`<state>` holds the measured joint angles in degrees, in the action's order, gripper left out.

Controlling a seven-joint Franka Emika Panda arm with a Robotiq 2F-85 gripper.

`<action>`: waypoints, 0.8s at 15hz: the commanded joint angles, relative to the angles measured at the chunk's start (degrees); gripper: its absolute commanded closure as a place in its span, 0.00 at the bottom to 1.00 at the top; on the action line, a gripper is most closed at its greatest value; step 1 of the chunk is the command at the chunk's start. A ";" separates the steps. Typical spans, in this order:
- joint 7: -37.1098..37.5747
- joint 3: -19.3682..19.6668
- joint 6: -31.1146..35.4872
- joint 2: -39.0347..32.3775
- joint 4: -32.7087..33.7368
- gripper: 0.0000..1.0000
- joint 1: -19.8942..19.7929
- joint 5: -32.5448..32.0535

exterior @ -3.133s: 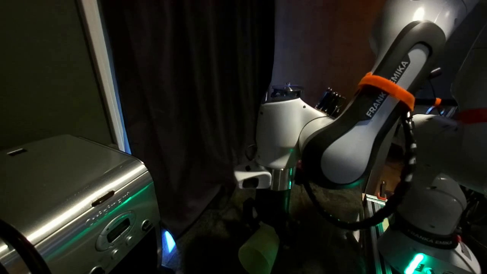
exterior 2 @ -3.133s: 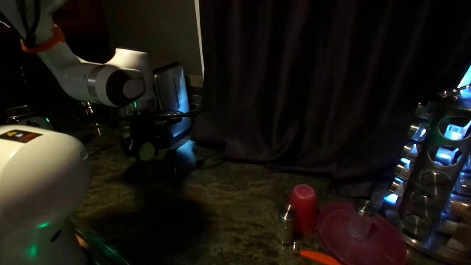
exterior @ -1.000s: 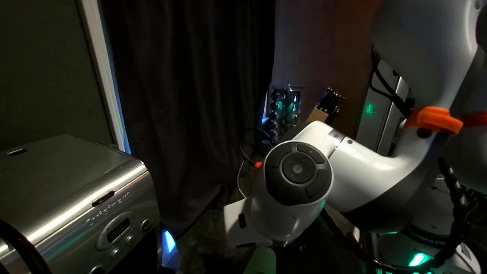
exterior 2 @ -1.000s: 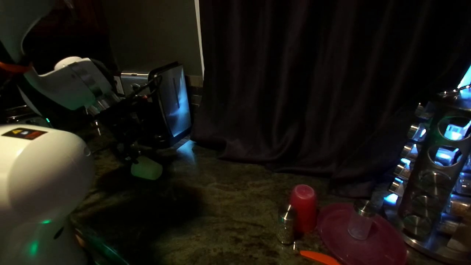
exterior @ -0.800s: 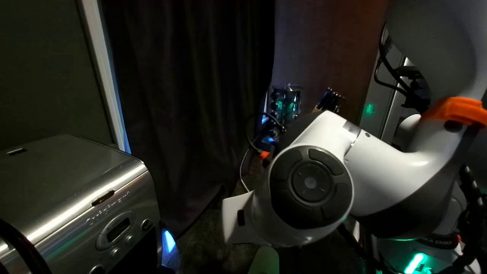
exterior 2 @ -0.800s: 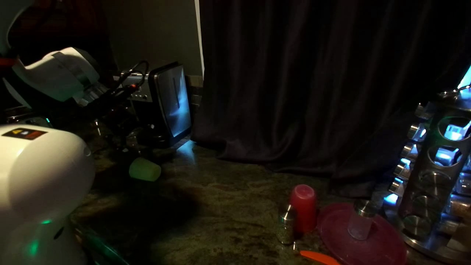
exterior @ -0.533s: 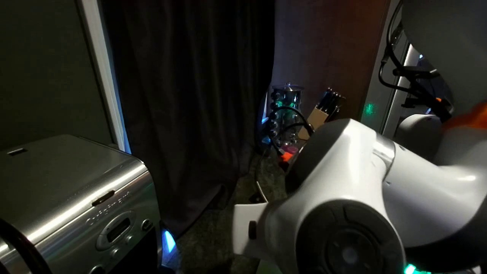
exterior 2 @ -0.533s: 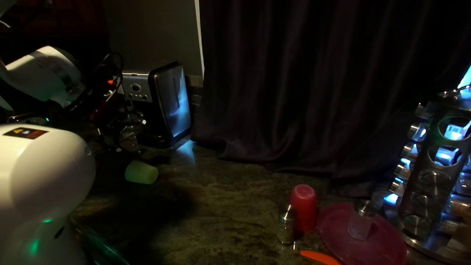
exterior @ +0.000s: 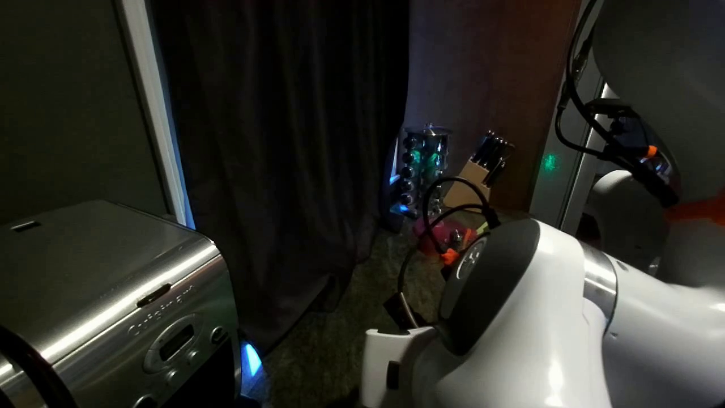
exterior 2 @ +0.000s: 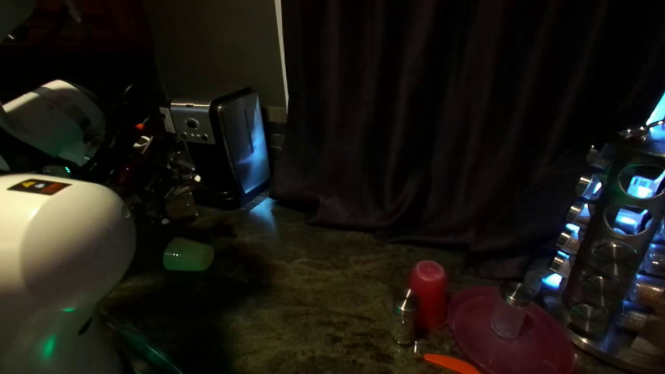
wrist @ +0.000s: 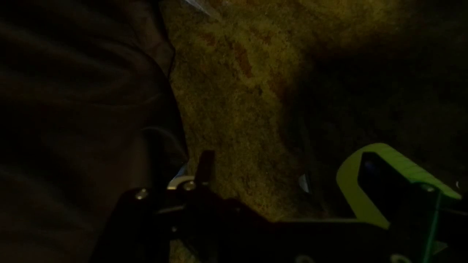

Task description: Flip over the green cup

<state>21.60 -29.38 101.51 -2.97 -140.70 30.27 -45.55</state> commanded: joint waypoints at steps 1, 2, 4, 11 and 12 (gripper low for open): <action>4.64 -0.91 -5.48 -4.54 1.92 0.00 1.37 0.95; 5.67 -1.05 -7.09 -5.44 2.23 0.00 1.75 1.76; 7.31 -0.91 -9.76 -7.39 3.03 0.00 2.50 4.23; 11.68 0.22 -9.46 -10.99 5.96 0.00 5.15 9.75; 12.42 0.44 -9.39 -11.66 6.29 0.00 5.46 10.03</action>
<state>31.42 -29.87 92.65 -12.26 -136.27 34.09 -37.42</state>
